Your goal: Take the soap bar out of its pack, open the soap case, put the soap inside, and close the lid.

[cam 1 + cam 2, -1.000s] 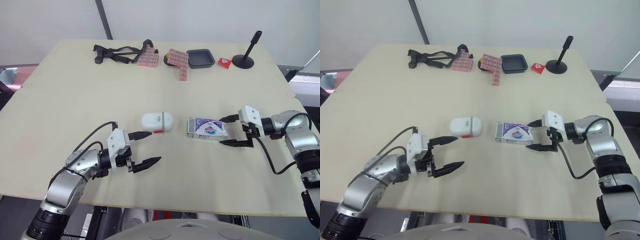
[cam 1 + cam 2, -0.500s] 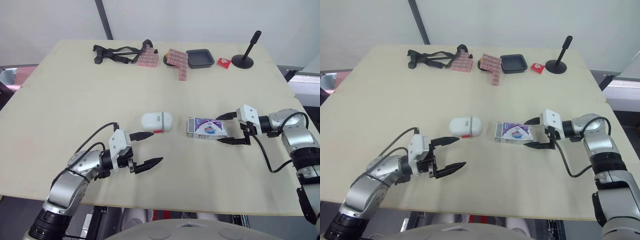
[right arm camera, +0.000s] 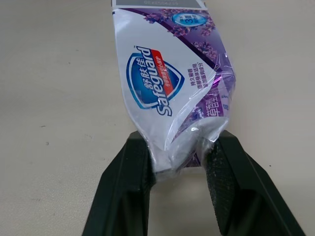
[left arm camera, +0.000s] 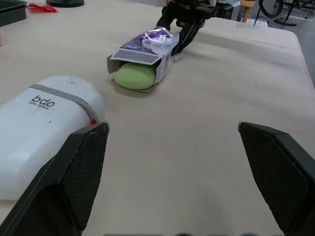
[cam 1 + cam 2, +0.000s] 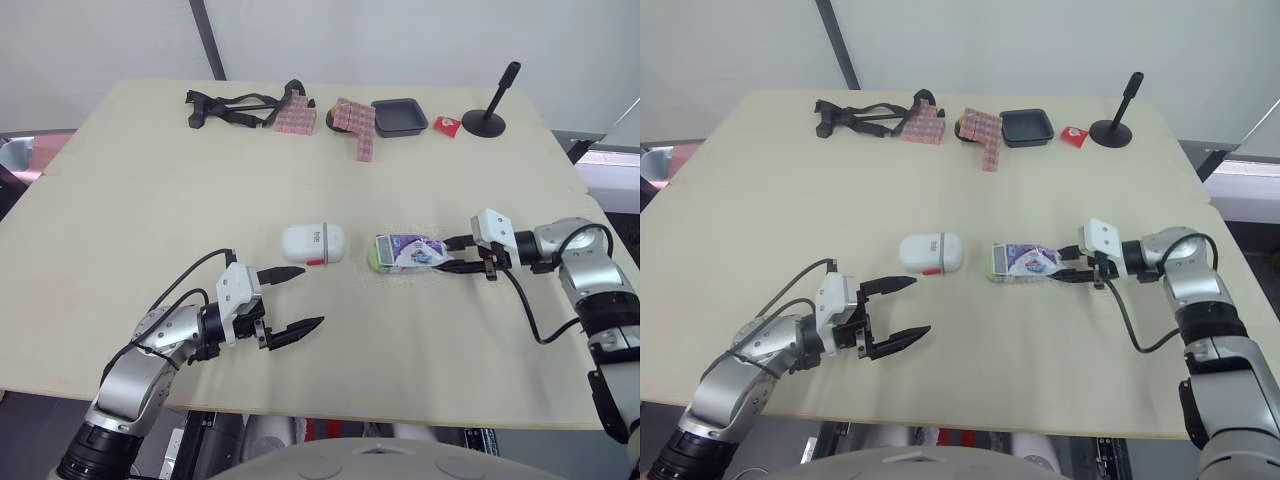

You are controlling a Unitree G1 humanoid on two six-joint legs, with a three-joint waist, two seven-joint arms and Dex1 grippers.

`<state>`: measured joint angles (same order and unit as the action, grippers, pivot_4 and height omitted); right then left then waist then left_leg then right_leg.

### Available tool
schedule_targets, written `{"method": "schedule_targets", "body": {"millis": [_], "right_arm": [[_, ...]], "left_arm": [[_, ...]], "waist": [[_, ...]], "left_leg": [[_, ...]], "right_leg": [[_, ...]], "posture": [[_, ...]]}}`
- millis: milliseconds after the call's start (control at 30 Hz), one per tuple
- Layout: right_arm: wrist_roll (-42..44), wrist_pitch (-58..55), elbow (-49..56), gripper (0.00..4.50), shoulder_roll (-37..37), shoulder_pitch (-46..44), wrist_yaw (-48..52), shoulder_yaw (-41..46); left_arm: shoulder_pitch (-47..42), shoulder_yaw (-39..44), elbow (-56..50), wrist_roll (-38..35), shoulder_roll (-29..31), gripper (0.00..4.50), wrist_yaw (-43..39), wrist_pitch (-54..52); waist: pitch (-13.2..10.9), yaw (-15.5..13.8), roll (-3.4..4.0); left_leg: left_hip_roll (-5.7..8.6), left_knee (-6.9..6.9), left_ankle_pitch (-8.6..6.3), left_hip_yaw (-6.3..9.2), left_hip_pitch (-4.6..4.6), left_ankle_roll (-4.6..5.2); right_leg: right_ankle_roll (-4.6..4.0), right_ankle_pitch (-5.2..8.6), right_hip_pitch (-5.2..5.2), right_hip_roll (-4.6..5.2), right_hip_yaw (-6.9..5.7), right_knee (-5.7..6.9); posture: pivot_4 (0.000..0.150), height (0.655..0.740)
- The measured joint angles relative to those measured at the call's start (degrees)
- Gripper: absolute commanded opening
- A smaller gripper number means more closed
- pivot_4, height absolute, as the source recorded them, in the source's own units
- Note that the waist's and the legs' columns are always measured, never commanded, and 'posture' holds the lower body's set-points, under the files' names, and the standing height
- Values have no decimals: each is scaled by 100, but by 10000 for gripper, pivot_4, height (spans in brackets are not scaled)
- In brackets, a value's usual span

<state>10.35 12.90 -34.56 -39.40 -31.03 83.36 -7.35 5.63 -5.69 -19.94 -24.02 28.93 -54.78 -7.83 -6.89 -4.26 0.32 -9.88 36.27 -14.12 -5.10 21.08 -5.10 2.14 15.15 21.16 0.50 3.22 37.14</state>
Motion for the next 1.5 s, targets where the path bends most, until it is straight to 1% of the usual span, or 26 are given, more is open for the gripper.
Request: {"method": "schedule_targets", "body": {"millis": [300,633,933,1133,1500], "right_arm": [[-8,27,92,9532,-50,8,-7,0],[-117,-95,695,9532,-486,182,-130,1],[-82,-463,1337,9532,-1261,563,-187,222],[-30,-639,1677,9532,-1601,769,-204,408],[-45,-654,1977,9532,-1727,837,-239,443]], "left_arm": [[45,0,94,8,1,45000,-27,80],[-16,-3,-13,2,24,45000,138,-133],[-106,2,-142,-25,135,45000,178,-381],[-129,3,-142,-72,156,45000,141,-403],[-193,-1,-138,-82,164,45000,-40,-399]], "waist": [[0,6,1],[0,-18,1],[0,-22,1],[-1,-10,1],[-1,-18,1]], "left_leg": [[0,2,0,0,1,0],[1,5,0,0,24,1],[1,3,0,0,25,0],[-1,3,0,-1,23,0],[0,4,0,-1,24,1]], "right_leg": [[-1,0,2,0,0,3],[0,0,24,-3,1,6],[1,0,24,-4,3,0],[1,0,23,-5,4,-1],[1,-1,23,-3,5,-1]], "posture": [[1500,7400],[1500,7400],[1500,7400],[1500,7400],[1500,7400]]}}
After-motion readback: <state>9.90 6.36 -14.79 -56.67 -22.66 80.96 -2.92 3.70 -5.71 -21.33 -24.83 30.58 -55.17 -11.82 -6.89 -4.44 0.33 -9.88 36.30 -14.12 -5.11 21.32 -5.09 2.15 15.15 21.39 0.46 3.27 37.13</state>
